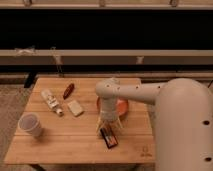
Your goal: Place the eraser on the white sponge
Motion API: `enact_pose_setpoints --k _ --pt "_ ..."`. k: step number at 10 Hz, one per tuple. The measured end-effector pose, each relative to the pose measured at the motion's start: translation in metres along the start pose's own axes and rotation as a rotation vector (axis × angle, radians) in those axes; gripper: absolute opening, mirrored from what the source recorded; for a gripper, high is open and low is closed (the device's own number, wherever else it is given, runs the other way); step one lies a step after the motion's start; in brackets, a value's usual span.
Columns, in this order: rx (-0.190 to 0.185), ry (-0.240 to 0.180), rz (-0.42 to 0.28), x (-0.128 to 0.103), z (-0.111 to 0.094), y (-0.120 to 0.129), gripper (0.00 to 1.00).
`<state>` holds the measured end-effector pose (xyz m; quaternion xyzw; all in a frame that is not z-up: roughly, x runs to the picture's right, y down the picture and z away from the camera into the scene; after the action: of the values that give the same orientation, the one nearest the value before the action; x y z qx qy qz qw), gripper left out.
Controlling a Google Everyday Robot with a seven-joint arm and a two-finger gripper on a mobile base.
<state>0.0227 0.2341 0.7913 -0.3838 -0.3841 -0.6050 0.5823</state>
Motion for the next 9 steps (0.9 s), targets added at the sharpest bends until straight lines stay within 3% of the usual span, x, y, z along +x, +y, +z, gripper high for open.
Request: enact_pose_setpoints --k 3,4,9 --pt "0.004 -0.022 0.016 0.012 0.01 0.008 0.79" --pt "0.004 -0.026 0.016 0.014 0.011 0.008 0.74" --pt "-0.017 -0.07 -0.01 0.012 0.02 0.003 0.25"
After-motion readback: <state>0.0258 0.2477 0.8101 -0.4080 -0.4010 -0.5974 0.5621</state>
